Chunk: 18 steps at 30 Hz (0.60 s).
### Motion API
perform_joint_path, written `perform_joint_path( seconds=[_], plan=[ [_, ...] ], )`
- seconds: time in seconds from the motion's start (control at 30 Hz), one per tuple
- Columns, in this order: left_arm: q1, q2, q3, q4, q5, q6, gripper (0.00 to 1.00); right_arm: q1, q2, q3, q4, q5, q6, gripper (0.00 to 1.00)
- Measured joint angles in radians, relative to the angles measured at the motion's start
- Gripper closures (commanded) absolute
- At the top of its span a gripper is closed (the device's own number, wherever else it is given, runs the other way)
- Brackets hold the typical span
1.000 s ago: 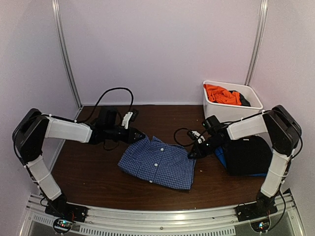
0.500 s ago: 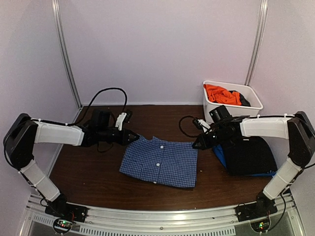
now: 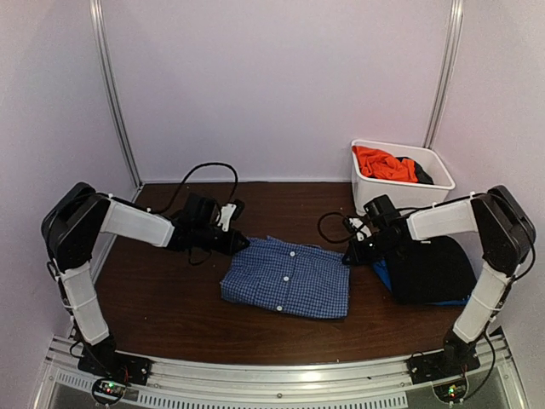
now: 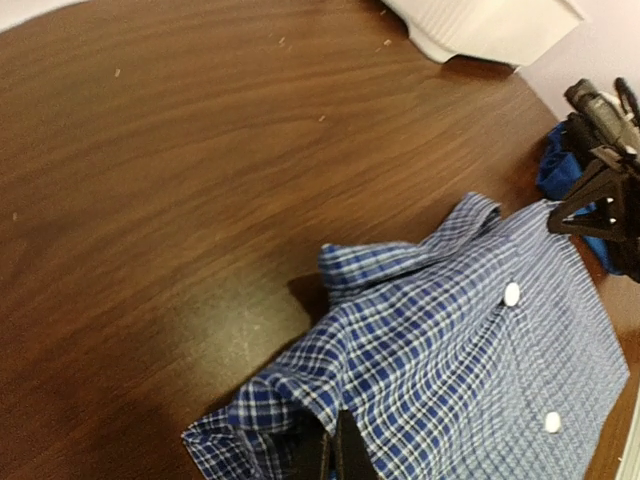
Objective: Fold and stack the mixed laundry pile
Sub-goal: Adjust the square-folded shirt at the center of the board.
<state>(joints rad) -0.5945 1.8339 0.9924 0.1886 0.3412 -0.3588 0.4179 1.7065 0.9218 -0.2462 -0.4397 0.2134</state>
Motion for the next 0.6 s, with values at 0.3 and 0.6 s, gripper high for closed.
perform_joint_path(
  seconds=[0.3,0.6],
  plan=[
    [0.021,0.104,-0.042,0.061,-0.032,-0.041,1.0,-0.001,0.104,0.039,0.102,-0.009,0.007,1.0],
    [0.023,-0.116,-0.143,0.078,-0.023,-0.052,1.0,-0.001,-0.031,0.055,0.04,-0.042,-0.006,1.0]
  ],
)
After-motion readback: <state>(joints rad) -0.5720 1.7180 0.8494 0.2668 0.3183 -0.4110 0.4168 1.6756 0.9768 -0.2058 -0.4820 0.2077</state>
